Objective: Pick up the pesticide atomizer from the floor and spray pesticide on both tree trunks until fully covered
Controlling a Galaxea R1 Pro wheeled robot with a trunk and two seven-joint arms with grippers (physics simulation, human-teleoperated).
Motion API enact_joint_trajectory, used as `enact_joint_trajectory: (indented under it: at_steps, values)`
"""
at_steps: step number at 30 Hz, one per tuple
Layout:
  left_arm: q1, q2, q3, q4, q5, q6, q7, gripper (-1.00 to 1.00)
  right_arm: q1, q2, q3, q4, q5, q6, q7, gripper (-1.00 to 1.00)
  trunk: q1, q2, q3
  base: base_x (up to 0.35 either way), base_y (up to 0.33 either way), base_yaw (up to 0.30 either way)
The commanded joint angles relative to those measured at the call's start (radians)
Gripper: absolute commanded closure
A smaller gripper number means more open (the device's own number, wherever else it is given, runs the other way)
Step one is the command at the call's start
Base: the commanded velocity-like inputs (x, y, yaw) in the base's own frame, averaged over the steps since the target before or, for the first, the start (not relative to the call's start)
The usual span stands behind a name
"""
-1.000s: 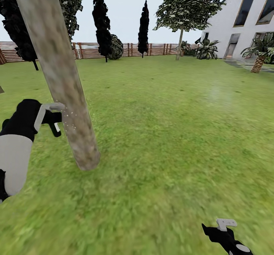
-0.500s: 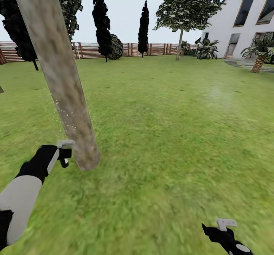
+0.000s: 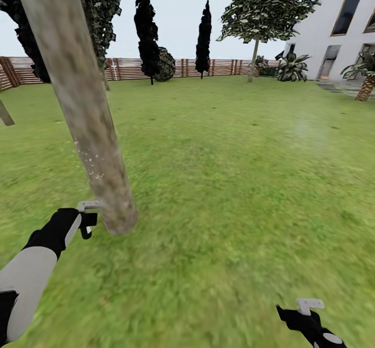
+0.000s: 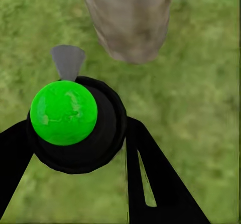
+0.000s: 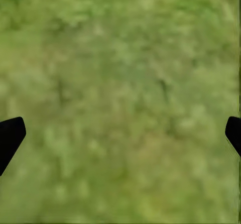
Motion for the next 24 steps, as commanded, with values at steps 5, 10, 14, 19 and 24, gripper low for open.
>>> enact_joint_trajectory:
  at_steps: [5,10,14,19,24]
  values:
    - [0.000,-0.002,0.003,-0.001,-0.003,0.007,-0.001,1.00,-0.001,0.000,-0.009,0.001,0.009,-0.004,0.006,-1.00,0.000,0.000,-0.001,0.099,-0.261,0.006]
    - [0.001,-0.003,0.003,0.000,-0.003,0.007,-0.001,1.00,-0.001,0.001,-0.009,0.001,0.008,-0.004,0.006,-1.00,0.000,0.000,0.000,0.040,-0.267,0.164]
    - [0.001,-0.003,0.003,0.013,-0.003,0.007,0.012,1.00,-0.001,0.001,-0.009,0.001,0.008,-0.004,0.006,-1.00,0.000,0.000,0.003,0.008,-0.270,0.255]
    - [0.001,-0.005,0.003,0.049,-0.001,0.007,0.046,1.00,-0.001,0.001,-0.009,0.001,0.009,-0.004,0.006,-1.00,0.000,0.000,0.006,0.170,-0.233,0.251]
    - [0.001,-0.003,0.003,0.080,-0.004,0.006,0.047,1.00,-0.001,0.000,-0.009,0.001,0.008,-0.004,0.007,-1.00,0.000,0.000,0.006,0.277,-0.165,0.029]
